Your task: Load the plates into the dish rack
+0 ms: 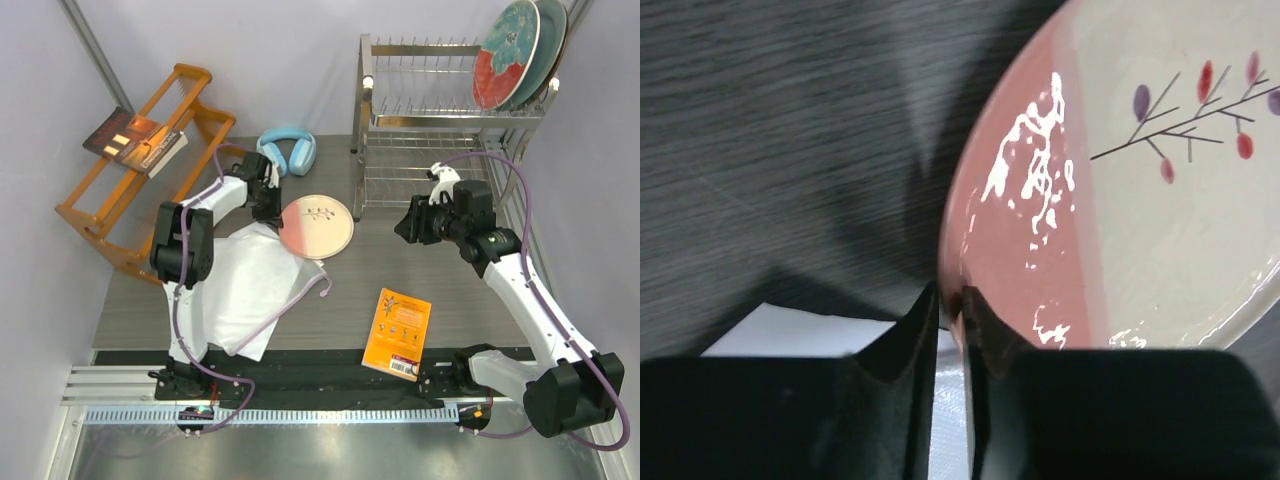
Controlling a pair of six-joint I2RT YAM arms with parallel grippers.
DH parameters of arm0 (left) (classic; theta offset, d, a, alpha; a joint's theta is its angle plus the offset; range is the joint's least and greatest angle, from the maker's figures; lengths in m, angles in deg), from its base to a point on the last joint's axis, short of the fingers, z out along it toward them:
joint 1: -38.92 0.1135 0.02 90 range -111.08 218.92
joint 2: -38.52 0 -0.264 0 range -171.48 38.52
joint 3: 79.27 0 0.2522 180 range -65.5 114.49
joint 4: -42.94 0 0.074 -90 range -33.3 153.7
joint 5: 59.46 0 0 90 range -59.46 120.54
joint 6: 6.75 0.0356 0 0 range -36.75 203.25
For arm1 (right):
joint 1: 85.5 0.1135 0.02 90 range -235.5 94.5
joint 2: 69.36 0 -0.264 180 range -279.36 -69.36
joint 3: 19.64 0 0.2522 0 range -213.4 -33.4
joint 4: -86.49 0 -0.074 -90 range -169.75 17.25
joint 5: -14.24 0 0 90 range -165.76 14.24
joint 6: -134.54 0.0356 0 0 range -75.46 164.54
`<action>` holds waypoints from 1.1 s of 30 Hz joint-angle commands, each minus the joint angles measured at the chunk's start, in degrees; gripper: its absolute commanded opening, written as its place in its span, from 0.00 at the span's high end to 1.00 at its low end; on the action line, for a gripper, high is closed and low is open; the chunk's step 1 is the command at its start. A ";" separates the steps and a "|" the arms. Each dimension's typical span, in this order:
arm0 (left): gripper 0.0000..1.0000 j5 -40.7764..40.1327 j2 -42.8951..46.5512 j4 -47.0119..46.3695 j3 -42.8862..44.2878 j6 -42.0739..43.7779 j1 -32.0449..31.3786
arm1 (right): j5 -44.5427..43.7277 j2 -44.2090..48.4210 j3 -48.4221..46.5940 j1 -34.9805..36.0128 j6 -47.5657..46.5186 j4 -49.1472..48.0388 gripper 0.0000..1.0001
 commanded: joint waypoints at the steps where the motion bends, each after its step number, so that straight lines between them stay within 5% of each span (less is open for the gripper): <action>1: 0.97 6.26 2.02 -1.87 -2.80 -1.41 1.00 | -0.53 0.98 0.29 0.32 -0.51 -2.18 0.52; 7: 1.00 10.32 7.64 -3.62 -9.82 -2.72 4.33 | -0.44 0.45 0.21 0.32 -0.34 -2.80 0.52; 15: 1.00 34.97 11.78 -7.05 -8.52 -5.10 7.68 | 0.26 -1.48 0.91 0.32 1.51 -4.73 0.52; 22: 1.00 44.85 12.22 -7.41 -11.07 -5.72 7.60 | 4.21 -3.06 4.06 0.32 4.67 -6.58 0.52; 33: 1.00 46.89 13.81 -0.04 -11.42 -0.98 7.68 | 12.22 -11.85 13.90 -0.47 13.71 -18.60 0.44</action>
